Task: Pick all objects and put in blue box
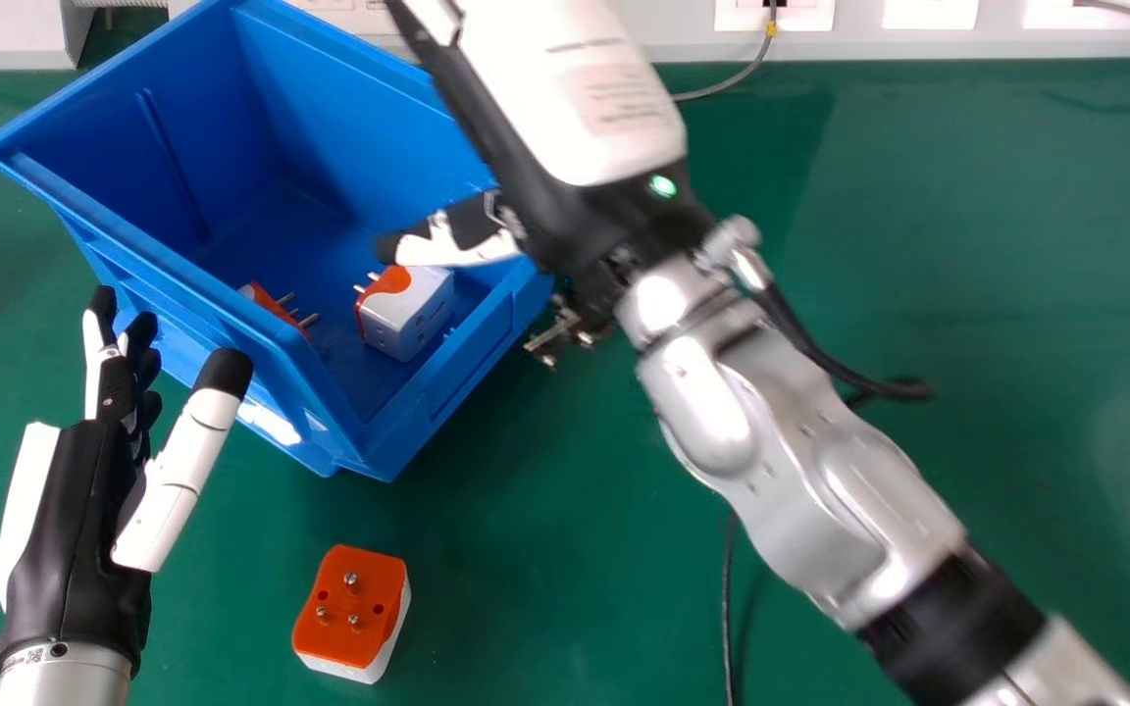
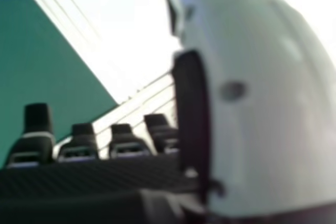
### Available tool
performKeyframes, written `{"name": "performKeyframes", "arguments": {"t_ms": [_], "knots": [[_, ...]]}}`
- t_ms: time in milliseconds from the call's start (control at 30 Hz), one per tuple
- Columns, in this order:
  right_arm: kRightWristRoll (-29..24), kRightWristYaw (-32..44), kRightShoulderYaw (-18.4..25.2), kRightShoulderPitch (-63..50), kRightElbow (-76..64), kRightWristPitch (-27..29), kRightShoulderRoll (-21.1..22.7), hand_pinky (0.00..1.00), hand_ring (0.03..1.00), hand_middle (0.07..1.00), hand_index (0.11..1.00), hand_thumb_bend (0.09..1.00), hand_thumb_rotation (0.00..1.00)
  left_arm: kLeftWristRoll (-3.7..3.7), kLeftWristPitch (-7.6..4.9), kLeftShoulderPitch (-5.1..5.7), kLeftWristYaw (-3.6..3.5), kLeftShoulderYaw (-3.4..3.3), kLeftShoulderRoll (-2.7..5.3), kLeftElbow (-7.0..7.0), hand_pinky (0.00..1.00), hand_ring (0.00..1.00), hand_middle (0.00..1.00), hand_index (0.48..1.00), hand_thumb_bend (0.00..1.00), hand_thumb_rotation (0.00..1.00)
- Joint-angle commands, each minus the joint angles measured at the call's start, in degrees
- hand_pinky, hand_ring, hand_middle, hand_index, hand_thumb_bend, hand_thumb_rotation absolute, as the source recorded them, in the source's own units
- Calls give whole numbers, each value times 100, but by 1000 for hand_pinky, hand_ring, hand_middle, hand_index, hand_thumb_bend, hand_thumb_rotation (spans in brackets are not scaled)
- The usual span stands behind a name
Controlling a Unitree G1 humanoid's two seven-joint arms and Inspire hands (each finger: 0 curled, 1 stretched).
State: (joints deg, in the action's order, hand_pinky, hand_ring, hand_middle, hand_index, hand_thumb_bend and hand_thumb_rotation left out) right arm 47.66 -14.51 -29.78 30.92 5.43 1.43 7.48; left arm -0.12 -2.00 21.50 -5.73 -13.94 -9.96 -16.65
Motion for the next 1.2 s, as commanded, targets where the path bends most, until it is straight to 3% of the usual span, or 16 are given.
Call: {"name": "performKeyframes", "arguments": {"t_ms": [0, 433, 633, 800, 1167], "knots": [[55, 32, 201, -195, -525, -49, 89, 855, 985, 1000, 956, 622, 124, -64, -125, -47, -18, -42, -50, -50, 1000, 1000, 1000, 1000, 790, 813], [148, 321, 798, -1801, -1954, -197, 604, 892, 998, 1000, 985, 558, 169, -40, -100, -33, -20, -86, -35, -116, 1000, 1000, 1000, 1000, 788, 814], [179, 189, 943, -2193, -1781, -189, 655, 881, 999, 1000, 985, 559, 173, -36, -137, -62, -25, -105, -50, -43, 1000, 1000, 1000, 1000, 785, 814], [166, 194, 1047, -2410, -1545, -218, 665, 830, 989, 1000, 975, 579, 166, -13, -143, -46, -27, -92, -51, -87, 1000, 1000, 1000, 1000, 777, 812], [171, 730, 1110, -2403, -1184, -494, 863, 839, 957, 988, 952, 607, 177, -68, -154, -44, -22, -110, -14, -90, 1000, 1000, 1000, 1000, 769, 809]]}}
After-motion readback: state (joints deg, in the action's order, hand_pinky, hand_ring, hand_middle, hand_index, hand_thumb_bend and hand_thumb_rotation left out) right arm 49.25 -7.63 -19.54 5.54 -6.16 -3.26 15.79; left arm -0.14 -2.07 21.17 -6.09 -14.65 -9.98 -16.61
